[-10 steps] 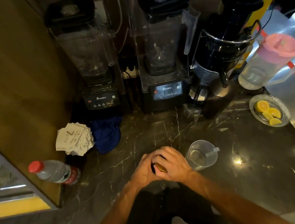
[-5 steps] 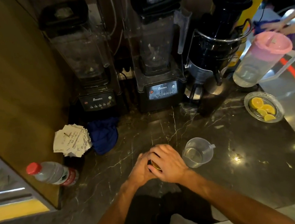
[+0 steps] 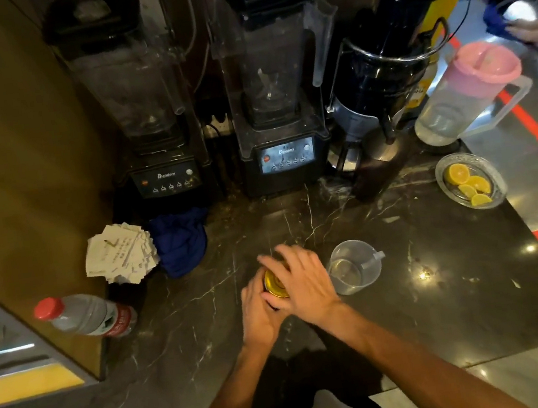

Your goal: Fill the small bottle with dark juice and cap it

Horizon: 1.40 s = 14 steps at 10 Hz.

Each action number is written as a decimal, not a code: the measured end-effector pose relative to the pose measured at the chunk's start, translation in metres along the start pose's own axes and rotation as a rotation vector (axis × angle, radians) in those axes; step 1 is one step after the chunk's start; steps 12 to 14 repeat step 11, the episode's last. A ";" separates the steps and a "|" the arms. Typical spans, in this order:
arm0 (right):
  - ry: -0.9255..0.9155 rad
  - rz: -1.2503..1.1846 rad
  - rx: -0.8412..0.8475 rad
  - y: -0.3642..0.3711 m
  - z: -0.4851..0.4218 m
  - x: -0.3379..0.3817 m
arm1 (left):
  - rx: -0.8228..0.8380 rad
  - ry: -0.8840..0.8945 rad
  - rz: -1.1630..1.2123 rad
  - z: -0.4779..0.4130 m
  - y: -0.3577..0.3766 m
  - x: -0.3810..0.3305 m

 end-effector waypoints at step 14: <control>0.124 -0.550 0.347 -0.023 0.017 -0.027 | 0.328 -0.064 -0.142 -0.005 -0.030 -0.004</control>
Point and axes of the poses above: each hand's wrist, its own z-axis away from the middle knuckle, its own y-axis out of the palm, x = y × z, the point moved 10 cm from there along -z, towards the middle knuckle, and after that the axes turned 13 degrees about -z, right-handed, at the moved point
